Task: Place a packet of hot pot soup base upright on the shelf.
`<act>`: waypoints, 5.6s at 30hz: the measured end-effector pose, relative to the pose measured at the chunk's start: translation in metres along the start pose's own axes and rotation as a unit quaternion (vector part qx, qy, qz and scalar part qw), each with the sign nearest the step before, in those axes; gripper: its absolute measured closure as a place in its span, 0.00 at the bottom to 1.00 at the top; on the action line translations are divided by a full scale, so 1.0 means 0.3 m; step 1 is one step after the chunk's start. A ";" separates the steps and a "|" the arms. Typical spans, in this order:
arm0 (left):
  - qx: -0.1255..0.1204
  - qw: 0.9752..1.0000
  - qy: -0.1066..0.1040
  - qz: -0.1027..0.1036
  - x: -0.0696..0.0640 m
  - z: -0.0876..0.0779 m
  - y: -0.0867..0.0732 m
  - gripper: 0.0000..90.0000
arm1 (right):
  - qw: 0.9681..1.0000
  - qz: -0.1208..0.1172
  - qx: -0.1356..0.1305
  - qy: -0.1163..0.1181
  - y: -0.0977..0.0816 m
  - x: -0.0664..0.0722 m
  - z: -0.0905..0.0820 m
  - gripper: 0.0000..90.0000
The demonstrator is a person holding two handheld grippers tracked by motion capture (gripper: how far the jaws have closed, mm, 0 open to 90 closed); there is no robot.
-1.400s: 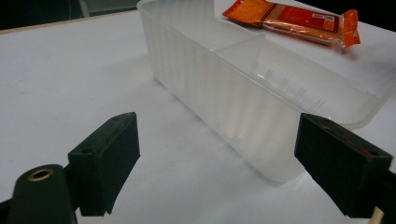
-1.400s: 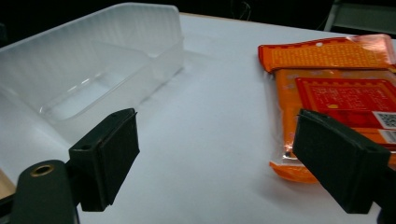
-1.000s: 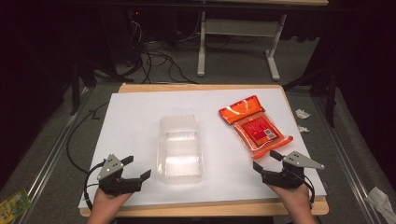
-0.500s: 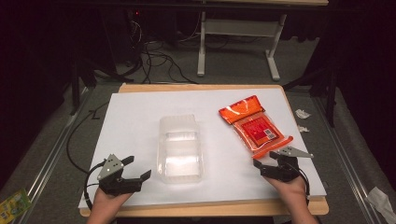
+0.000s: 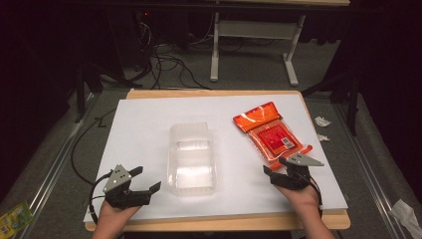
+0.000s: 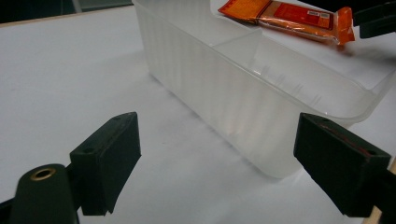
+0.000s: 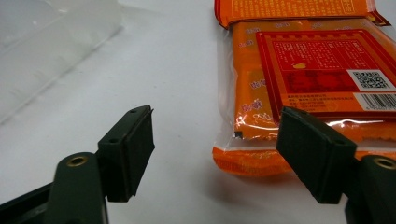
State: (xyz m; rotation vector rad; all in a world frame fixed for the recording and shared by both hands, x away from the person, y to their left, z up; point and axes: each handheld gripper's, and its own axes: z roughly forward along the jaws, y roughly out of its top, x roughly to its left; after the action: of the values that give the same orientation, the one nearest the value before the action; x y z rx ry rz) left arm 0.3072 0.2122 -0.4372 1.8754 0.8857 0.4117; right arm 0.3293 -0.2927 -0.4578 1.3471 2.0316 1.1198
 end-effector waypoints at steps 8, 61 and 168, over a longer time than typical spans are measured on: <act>0.000 1.000 0.000 -0.002 0.000 0.002 -0.001 0.17 | 0.997 -0.040 0.060 -0.039 -0.022 -0.016 0.059 0.33; 0.004 1.000 -0.001 -0.009 0.004 0.006 -0.008 0.17 | 0.979 0.105 0.005 -0.174 0.019 -0.455 0.009 0.57; -0.022 1.000 0.012 -0.016 0.009 -0.018 -0.004 0.18 | 0.995 0.076 -0.060 -0.008 0.112 -0.297 0.050 1.00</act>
State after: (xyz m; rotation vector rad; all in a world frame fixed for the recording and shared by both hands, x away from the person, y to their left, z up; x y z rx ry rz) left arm 0.3052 0.2180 -0.4360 1.8163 0.9148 0.4323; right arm 0.3955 -0.3614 -0.4442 1.4632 1.8461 1.2708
